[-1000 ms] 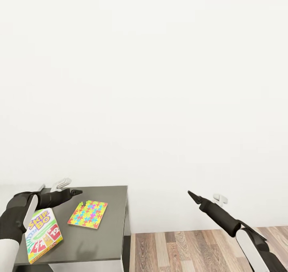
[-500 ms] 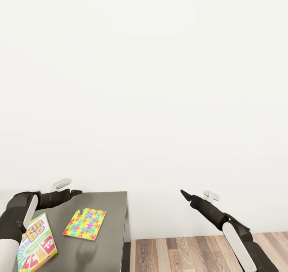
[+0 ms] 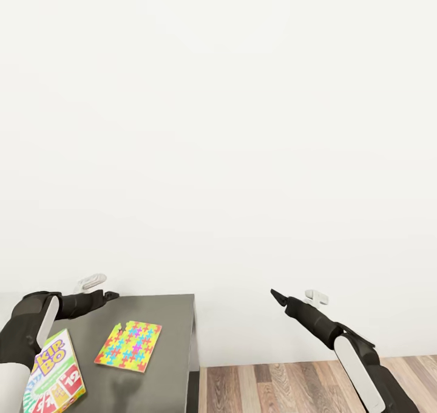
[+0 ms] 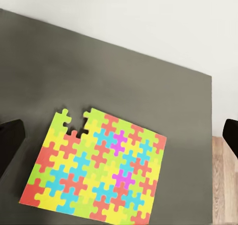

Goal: Put all the toys in the child's room - the three board games (two on the bed and one on the table), the two jigsaw puzzles on the table, and the tennis ball on the table - inside the toy box on the table in the child's room.

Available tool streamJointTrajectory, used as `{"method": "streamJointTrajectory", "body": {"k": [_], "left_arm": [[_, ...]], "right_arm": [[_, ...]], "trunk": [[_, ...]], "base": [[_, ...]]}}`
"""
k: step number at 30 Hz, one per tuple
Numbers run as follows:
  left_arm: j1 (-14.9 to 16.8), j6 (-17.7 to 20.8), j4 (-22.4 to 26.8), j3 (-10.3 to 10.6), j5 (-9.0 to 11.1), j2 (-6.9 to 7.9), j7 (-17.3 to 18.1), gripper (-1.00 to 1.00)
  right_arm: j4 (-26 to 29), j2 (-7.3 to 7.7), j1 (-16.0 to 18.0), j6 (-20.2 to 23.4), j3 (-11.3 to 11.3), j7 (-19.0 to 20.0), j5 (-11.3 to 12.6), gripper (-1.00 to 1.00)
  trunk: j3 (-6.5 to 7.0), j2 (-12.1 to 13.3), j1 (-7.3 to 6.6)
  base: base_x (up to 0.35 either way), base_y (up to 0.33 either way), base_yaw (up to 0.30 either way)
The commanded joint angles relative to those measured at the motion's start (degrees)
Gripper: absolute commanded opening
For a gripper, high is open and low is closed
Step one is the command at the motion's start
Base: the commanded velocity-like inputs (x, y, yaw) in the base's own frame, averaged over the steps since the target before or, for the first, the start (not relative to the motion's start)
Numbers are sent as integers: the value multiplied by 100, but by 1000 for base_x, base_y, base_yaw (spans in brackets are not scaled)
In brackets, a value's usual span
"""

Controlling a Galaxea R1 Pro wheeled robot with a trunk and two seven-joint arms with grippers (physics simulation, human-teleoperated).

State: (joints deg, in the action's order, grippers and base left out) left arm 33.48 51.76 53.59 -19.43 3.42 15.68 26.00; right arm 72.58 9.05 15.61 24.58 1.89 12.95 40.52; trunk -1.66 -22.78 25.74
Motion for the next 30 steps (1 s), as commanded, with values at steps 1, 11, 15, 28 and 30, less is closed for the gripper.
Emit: {"method": "streamJointTrajectory", "body": {"k": [1, 11, 15, 28, 30], "left_arm": [[7, 44, 2, -9, 35, -2, -44, 100], [9, 32, -129, -6, 24, -6, -283, 100], [9, 17, -190, -1, 17, -11, -313, 100], [9, -264, -259, 0, 28, 13, -687, 100], [9, -347, -260, -2, 32, 13, -724, 100]], "right_arm": [[5, 3, 6, 26, 1, -2, 22, 100], [3, 0, 12, 61, 4, -11, -50, 100], [2, 0, 12, 63, 4, -11, -52, 100], [7, -53, 13, 58, 5, 3, -78, 100], [9, -70, 13, 57, 5, 4, -140, 100]], "trunk": [[-18, -14, 4], [-93, -14, 4], [-130, -14, 4], [-253, -14, 4], [-272, -14, 4]], "base": [[12, 5, 0], [3, 1, 0], [0, 0, 0], [0, 0, 0], [0, 0, 0]]}}
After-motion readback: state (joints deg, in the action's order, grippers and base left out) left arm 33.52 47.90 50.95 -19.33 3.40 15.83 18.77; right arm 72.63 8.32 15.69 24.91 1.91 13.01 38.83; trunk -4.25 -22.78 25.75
